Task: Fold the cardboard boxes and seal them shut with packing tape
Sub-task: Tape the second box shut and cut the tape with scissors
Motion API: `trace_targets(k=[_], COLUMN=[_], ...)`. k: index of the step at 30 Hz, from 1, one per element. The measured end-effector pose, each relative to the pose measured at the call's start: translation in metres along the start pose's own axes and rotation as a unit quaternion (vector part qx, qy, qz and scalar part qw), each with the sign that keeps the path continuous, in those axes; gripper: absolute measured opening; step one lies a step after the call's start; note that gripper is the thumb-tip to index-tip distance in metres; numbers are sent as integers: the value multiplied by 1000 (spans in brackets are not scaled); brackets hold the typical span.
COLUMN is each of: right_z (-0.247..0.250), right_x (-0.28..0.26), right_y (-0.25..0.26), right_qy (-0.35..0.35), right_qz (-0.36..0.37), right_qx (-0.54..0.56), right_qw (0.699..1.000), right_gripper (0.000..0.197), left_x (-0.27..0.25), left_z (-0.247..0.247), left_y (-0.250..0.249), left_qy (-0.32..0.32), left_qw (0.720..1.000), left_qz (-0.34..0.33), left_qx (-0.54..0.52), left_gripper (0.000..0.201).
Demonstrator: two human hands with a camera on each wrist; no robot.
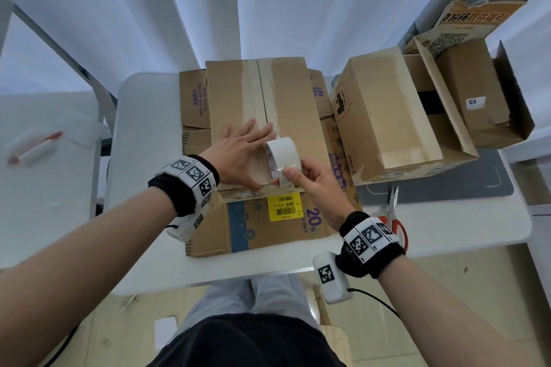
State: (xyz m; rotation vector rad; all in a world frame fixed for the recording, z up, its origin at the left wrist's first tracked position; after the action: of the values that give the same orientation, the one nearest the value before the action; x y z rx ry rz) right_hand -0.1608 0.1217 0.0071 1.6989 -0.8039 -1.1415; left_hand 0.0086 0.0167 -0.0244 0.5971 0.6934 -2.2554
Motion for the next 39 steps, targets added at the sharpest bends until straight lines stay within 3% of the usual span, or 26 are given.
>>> trace_targets(k=[11, 17, 30, 35, 39], right_z=[-4, -7, -6, 0, 5], right_x=[-3, -7, -13, 3, 12], right_y=[5, 3, 2, 8, 16], right_qy=[15, 21, 62, 29, 8], right_qz=[-12, -29, -64, -43, -54], right_qx=[17, 27, 38, 56, 67], right_qw=[1000, 999, 995, 997, 996], right_gripper=[25, 17, 30, 31, 26], left_x=[1, -1, -3, 9, 22], left_z=[-8, -2, -8, 12, 16], left_y=[-4, -6, -12, -16, -13], left_qy=[-15, 10, 25, 4, -20], left_qw=[1000, 999, 999, 1000, 999], left_qz=[11, 16, 8, 18, -20], left_qx=[16, 32, 39, 10, 42], left_gripper=[113, 110, 100, 99, 101])
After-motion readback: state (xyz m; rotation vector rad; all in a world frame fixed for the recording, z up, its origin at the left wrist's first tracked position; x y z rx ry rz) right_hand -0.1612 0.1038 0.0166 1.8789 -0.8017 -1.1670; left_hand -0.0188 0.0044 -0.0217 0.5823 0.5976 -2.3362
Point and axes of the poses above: each hand's wrist, its own x-axis towards the middle knuckle, its own z-axis out of the back of the hand, y = z × x, the point moved 3 cm from there along x, towards the middle knuckle, and after that the axes turned 15 degrees about y, right-handed, at the moved point
